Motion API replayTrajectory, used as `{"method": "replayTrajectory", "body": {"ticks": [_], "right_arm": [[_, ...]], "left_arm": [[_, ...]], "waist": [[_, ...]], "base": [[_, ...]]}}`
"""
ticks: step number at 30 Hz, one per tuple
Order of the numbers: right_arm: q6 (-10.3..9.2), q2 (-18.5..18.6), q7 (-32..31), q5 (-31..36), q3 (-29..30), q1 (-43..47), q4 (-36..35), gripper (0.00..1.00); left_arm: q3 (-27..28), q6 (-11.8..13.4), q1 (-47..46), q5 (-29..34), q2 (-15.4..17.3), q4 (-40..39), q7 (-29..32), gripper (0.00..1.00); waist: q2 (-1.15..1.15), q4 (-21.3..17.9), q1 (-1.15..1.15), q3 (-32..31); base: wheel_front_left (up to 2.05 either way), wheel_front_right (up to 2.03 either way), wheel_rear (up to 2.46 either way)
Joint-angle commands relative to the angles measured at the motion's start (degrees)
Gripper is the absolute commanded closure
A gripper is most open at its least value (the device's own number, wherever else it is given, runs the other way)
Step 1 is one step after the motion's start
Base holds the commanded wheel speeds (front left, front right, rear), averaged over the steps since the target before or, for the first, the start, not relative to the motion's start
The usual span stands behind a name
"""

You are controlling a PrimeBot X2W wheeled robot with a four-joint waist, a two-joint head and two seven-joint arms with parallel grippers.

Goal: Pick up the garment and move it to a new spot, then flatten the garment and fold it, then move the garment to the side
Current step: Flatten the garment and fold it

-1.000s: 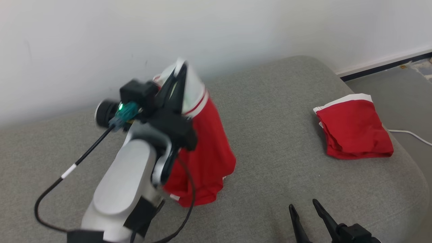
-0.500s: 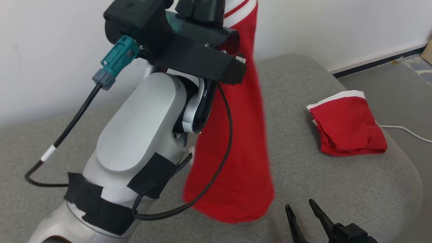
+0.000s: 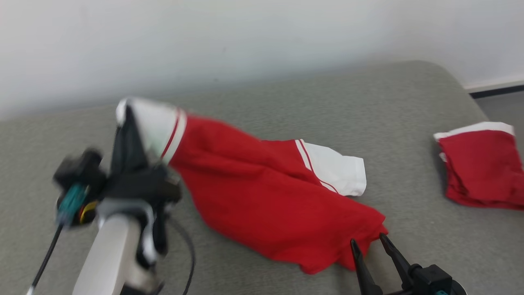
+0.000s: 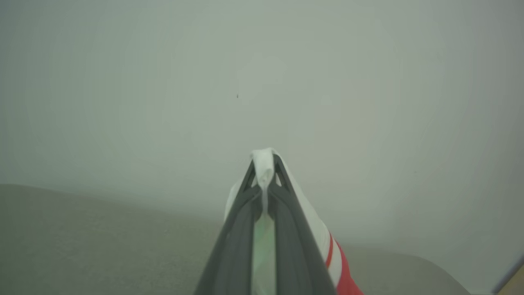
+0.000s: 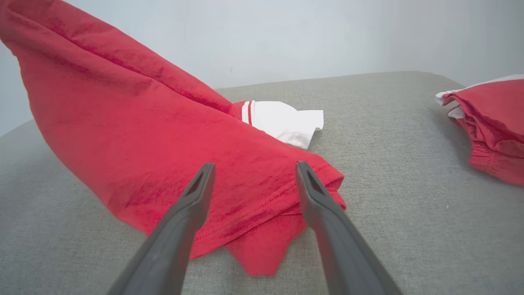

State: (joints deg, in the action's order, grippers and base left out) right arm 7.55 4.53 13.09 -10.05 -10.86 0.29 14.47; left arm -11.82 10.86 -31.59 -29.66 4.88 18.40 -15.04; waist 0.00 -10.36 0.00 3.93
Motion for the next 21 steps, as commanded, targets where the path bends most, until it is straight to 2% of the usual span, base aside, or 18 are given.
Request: {"method": "replayTrajectory", "body": {"ticks": [1, 3, 7, 12, 15, 16, 17, 18, 21], "right_arm": [[-0.15, 0.01, -0.10, 0.32, 0.09, -0.18, -0.38, 0.00], [-0.15, 0.22, -0.17, 0.36, 0.38, -0.23, -0.62, 0.00], [-0.16, 0.39, -0.31, 0.29, 0.33, 0.07, -0.77, 0.00], [-0.15, 0.17, -0.56, -0.07, -0.40, 0.05, -0.63, 0.00], [-0.15, 0.08, -0.65, -0.31, -0.72, 0.27, -0.26, 0.00], [-0.15, 0.06, -0.68, -0.40, -0.83, 0.39, -0.15, 0.00], [-0.15, 0.05, -0.64, -0.51, -1.01, 0.50, 0.03, 0.00], [-0.15, 0.07, -0.58, -0.56, -1.06, 0.68, 0.19, 0.00], [-0.15, 0.03, -0.40, -0.75, -1.18, 0.96, 0.43, 0.00]], "left_arm": [[3.06, -0.58, 4.90, 1.30, 0.42, -1.66, -0.17, 1.00], [6.41, -1.10, 10.39, 2.34, 0.55, -3.20, -0.17, 1.00], [9.67, -2.28, 19.51, 4.18, -0.09, -4.35, -0.18, 1.00], [10.72, -3.12, 26.23, 4.67, -1.07, -2.81, -0.18, 1.00], [9.36, -2.30, 28.92, 4.95, -1.44, 0.02, 0.95, 1.00], [8.86, -2.15, 29.34, 4.83, -1.47, 0.88, 1.78, 0.67], [8.07, -2.27, 29.36, 5.37, -1.31, 1.57, 2.56, 0.04], [7.66, -2.28, 29.39, 5.88, -0.91, 1.82, 2.85, 0.00], [6.68, -2.20, 30.14, 6.68, 0.04, 2.75, 4.91, 0.00]], "waist": [[0.00, 5.45, 0.00, 2.15], [0.00, 7.01, 0.00, 2.38], [0.00, 9.46, 0.00, 2.02], [0.00, 10.81, 0.00, 1.17], [0.00, 10.92, 0.00, 0.37], [0.00, 10.88, 0.00, 0.17], [0.00, 10.79, 0.00, -0.14], [0.00, 10.70, 0.00, -0.43], [0.00, 10.37, 0.00, -1.13]], "base": [[0.00, 0.00, 0.00], [0.00, 0.00, 0.00], [0.00, 0.00, 0.00], [0.00, 0.00, 0.00], [0.00, 0.00, 0.00], [0.00, 0.00, 0.00], [0.00, 0.00, 0.00], [0.00, 0.00, 0.00], [0.00, 0.00, 0.00]]}}
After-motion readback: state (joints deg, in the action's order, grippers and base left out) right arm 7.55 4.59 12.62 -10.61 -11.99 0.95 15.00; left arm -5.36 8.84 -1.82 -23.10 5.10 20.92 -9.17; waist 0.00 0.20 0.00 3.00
